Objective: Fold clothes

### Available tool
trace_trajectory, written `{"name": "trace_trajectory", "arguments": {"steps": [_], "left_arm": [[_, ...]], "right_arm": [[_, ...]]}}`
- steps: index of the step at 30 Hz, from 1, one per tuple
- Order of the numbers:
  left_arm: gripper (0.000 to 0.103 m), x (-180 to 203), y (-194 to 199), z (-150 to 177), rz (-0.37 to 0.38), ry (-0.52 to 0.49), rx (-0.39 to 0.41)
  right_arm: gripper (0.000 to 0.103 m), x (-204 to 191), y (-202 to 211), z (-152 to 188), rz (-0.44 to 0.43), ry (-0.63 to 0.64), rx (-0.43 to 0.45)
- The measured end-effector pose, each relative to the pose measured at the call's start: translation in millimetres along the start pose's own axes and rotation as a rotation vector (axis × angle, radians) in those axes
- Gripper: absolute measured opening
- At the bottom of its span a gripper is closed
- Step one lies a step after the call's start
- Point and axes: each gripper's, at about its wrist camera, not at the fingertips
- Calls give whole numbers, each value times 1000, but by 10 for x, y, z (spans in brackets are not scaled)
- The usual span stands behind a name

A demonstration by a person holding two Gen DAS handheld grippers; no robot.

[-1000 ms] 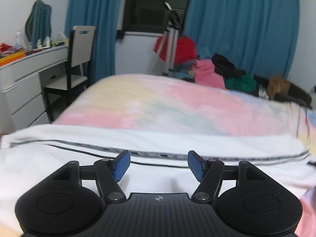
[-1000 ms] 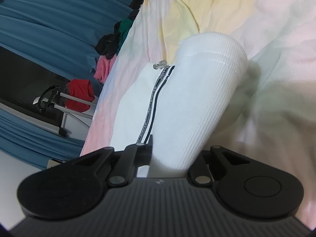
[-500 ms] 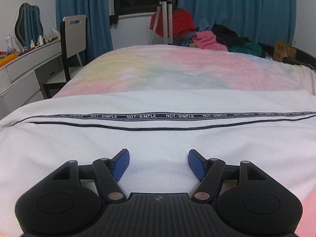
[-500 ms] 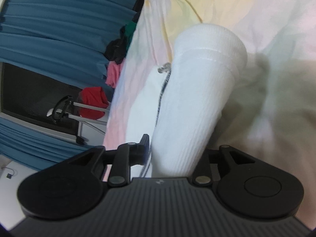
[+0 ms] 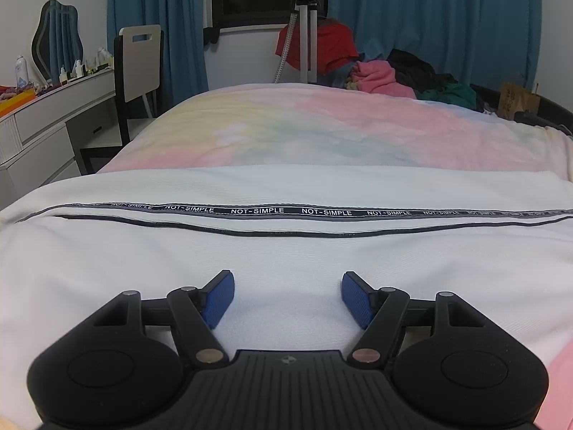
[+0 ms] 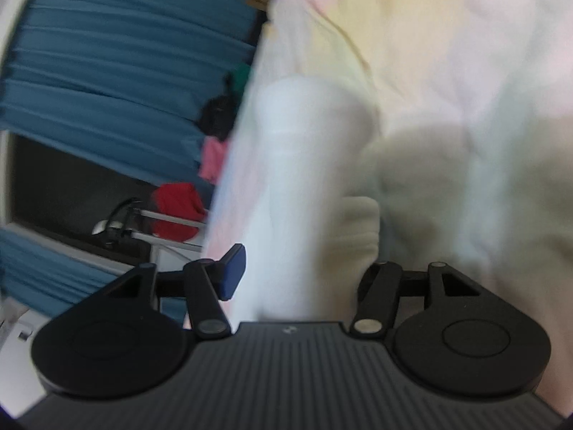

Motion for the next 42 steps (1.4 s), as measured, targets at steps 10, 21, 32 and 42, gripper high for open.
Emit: {"name": "trace_trajectory", "arguments": {"steps": [10, 21, 32, 42], "left_arm": [[69, -19, 31, -15, -3, -1, -13], [70, -33, 21, -25, 2, -8, -28], [70, -274, 253, -239, 55, 129, 29], [70, -807, 749, -361, 204, 340, 140]], "right_arm": [[61, 122, -56, -32, 68, -19, -21], [20, -593, 93, 223, 217, 429, 156], [19, -1888, 797, 1983, 15, 1346, 566], [18, -1473, 653, 4091, -143, 1951, 343]]}}
Point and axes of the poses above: each gripper's, at about its wrist camera, not at the fingertips, and y roughly against the way its jaws point, x to its right, z to its underside, and after that the axes turned 8 degrees about z, right-handed
